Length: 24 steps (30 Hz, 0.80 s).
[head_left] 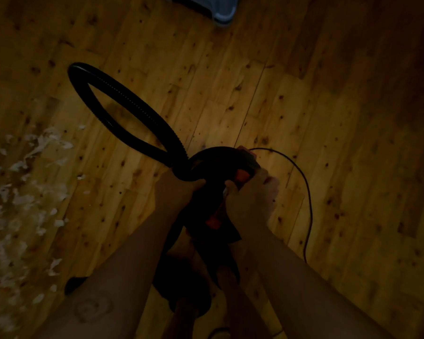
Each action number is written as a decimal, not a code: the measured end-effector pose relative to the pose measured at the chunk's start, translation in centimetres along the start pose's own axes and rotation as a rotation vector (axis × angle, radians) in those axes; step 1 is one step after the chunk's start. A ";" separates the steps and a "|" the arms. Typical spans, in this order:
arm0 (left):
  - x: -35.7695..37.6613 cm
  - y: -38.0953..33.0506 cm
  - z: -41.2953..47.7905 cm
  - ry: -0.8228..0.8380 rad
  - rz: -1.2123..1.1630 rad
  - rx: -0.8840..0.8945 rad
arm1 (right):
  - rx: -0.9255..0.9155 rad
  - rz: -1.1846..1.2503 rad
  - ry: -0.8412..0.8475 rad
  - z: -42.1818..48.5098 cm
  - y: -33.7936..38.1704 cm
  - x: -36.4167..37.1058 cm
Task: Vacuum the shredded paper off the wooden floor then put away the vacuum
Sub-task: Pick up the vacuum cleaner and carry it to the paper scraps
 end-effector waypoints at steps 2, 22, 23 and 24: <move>0.0 -0.1 -0.3 -0.013 0.030 0.015 | -0.162 0.000 0.053 -0.3 0.6 -0.2; -0.1 0.0 -0.1 -0.004 0.037 0.044 | -0.389 -0.397 0.582 -0.3 0.1 -0.2; -0.1 0.0 0.0 -0.007 0.027 0.032 | -0.388 -0.401 0.578 -0.3 0.1 -0.1; -0.2 0.0 0.2 -0.008 0.008 0.022 | -0.386 -0.410 0.576 -0.2 0.1 -0.1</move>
Point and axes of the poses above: each hand's wrist, its own z-axis towards the middle knuckle, its own x-axis out of the palm, y = z × x, the point moved 2 cm from there along z, towards the middle knuckle, and after that the axes turned 6 degrees about -x, right-handed, at the moved point
